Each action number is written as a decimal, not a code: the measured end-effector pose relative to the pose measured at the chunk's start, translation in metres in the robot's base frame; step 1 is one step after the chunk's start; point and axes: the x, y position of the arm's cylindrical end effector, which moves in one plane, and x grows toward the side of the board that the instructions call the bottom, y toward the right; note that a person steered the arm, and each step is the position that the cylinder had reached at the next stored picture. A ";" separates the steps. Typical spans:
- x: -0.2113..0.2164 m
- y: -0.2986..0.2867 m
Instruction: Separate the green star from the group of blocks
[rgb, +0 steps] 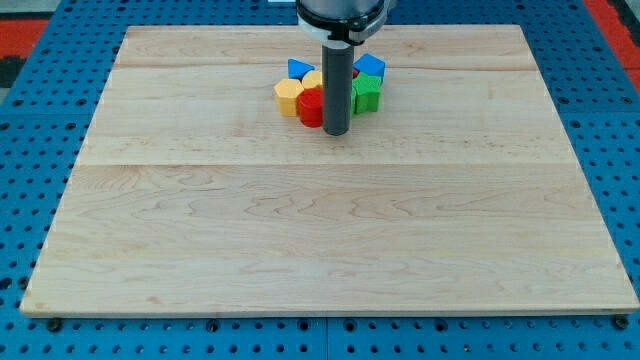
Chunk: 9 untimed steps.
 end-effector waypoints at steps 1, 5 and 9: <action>0.000 0.000; 0.002 -0.050; 0.001 -0.013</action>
